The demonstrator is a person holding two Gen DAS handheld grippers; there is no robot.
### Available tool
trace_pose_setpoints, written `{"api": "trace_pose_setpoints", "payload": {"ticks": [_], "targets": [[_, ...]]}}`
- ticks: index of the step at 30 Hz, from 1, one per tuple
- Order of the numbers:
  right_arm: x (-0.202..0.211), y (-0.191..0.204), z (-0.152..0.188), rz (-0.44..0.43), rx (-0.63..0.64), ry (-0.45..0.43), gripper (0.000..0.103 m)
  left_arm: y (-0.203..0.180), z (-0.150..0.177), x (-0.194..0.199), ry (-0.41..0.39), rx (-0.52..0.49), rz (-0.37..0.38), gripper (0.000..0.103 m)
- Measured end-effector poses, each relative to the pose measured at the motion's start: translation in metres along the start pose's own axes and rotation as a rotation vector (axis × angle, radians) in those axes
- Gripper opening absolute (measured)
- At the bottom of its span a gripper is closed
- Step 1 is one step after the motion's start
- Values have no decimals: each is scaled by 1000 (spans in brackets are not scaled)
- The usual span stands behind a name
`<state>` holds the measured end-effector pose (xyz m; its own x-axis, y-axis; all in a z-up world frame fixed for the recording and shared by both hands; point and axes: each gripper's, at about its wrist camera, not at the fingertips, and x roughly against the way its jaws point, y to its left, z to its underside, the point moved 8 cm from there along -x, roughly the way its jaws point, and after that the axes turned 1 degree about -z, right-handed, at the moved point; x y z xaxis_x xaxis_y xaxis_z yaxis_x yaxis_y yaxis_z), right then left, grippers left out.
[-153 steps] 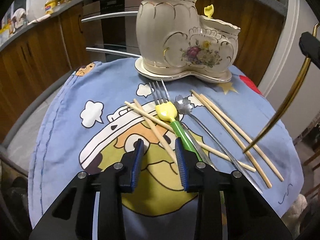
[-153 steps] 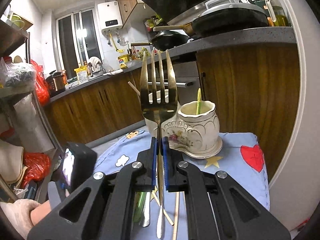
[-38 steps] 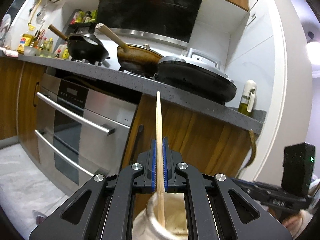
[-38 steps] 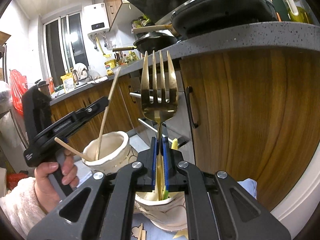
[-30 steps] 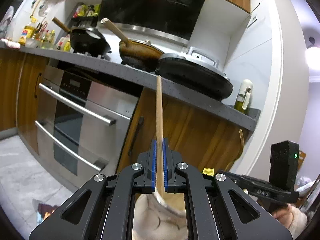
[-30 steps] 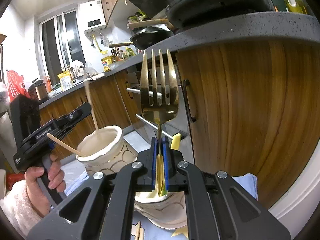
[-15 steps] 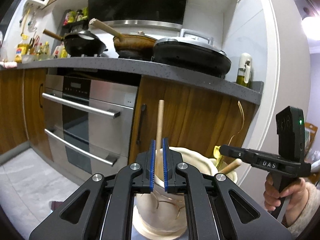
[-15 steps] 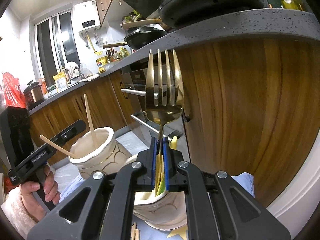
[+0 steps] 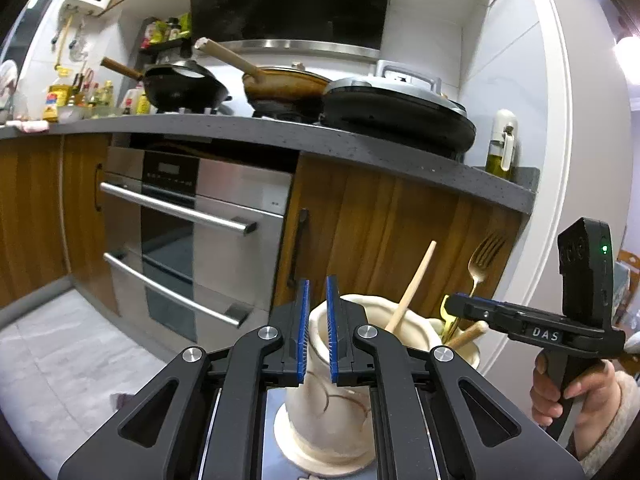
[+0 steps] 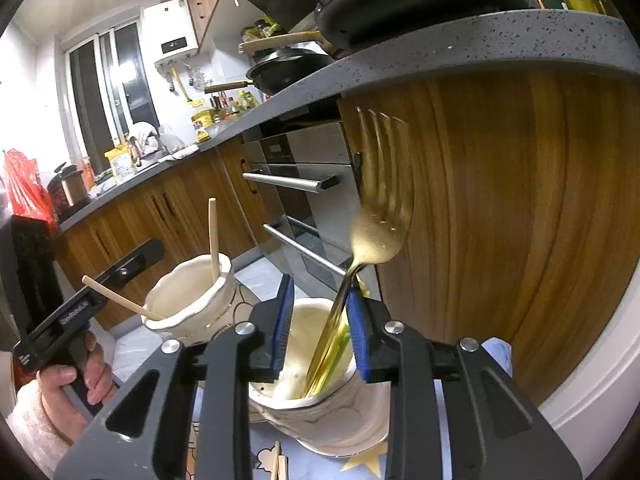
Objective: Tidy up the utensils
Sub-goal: 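Open both tools to drop the chopstick and gold fork into the cups, then move the right tool back to the pile and grasp the green-handled spatula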
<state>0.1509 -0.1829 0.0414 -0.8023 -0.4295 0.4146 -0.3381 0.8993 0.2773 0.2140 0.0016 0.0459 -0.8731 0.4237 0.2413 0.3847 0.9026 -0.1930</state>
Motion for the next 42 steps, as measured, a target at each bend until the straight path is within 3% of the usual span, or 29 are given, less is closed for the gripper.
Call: {"api": "trace_pose_setpoints", "payload": {"ticks": [4,5,6,8,16,21,26,30,33,42], "targets": [[9,1,-1,-2,-13,0,36,-1,-2,20,-4,11,-21,16],[11,2,0,-3,-11,1,44,-2,-3,26,-4,11,-27,16],[14,2,1,4,-9,0,59,-3,-3,31,-4,12,-35,17],[20,2,1,24,-14,-8,70,-5,-1,43,-6,17,-50,24],[35,-5,11,71,-63,-12,73,-22,19,78,13,40,-85,29],[48,-10,34,70,-131,14,78,-32,39,93,32,44,-143,43],[63,-10,72,73,-171,58,87,-47,60,97,67,26,-180,72],[79,-10,95,75,-171,71,93,-56,65,106,68,-2,-223,81],[94,-8,99,102,-133,32,98,-58,67,113,53,-4,-272,92],[121,-7,100,314,75,-139,98,-47,88,113,62,35,-391,98]]}}
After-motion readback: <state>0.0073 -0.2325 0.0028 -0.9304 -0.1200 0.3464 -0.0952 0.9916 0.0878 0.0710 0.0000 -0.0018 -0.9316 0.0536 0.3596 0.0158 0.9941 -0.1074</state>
